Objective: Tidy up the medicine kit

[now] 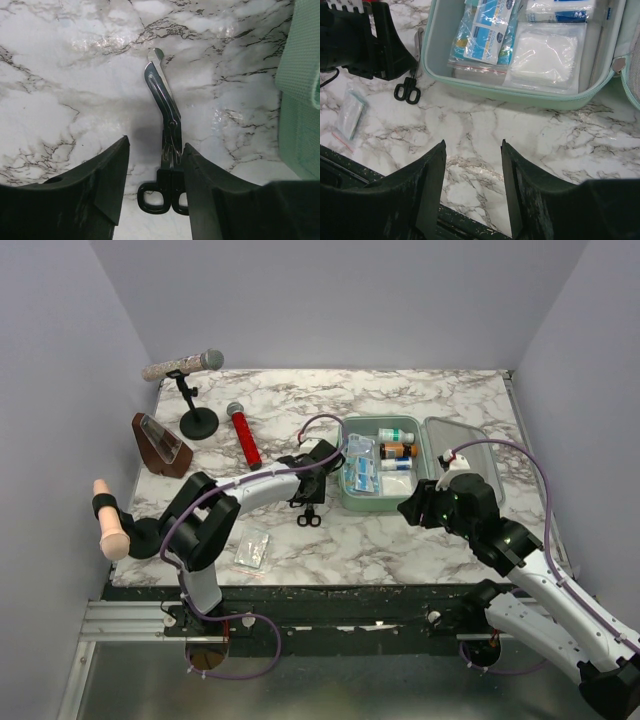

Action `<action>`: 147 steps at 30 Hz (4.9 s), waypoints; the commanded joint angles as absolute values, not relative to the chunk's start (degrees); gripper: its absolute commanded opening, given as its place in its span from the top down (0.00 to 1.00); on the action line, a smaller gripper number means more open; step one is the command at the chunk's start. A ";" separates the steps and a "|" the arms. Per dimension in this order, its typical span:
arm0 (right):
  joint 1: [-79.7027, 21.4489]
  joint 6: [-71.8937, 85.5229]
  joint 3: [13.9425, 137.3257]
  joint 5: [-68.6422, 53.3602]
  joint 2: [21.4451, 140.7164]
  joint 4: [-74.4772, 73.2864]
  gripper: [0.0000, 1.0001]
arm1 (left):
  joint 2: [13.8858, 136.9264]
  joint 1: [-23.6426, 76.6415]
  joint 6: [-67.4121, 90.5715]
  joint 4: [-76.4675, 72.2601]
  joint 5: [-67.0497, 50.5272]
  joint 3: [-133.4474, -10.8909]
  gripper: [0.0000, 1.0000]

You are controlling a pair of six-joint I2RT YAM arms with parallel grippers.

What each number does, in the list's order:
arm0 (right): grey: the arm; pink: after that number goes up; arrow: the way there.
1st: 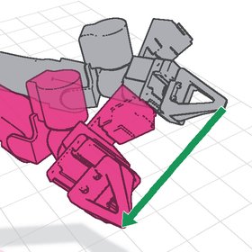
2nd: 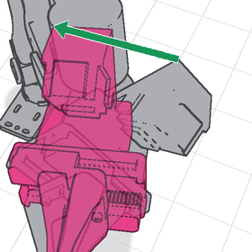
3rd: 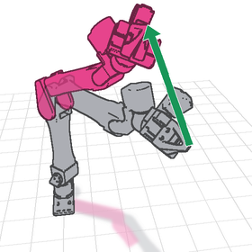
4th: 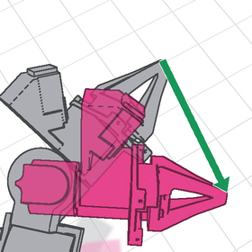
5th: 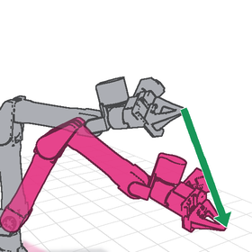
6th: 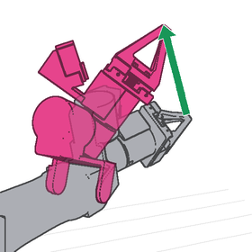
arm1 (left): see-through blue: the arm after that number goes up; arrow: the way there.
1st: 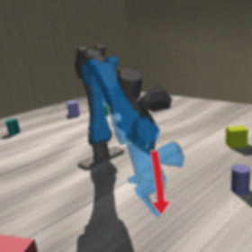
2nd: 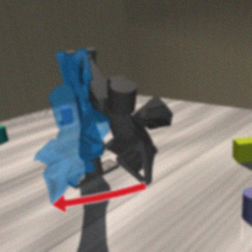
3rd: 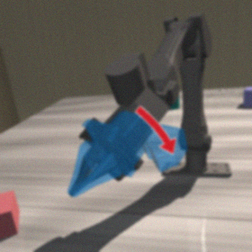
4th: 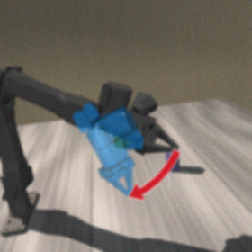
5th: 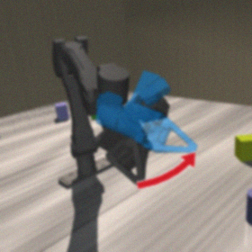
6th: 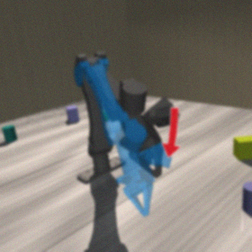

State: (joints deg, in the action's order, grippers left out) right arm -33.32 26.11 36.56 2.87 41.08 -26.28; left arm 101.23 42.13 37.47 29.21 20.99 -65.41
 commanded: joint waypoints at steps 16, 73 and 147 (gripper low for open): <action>-33.57 26.54 35.77 3.43 41.04 -26.54 0.43 | 107.93 41.57 37.35 27.16 21.89 -69.35 0.47; -33.57 26.63 36.30 2.72 41.66 -25.75 0.43 | 97.56 40.17 38.05 31.38 22.06 -69.34 1.00; -33.57 26.54 36.03 3.60 40.17 -26.98 0.43 | 103.36 46.05 37.88 29.09 22.41 -68.99 0.92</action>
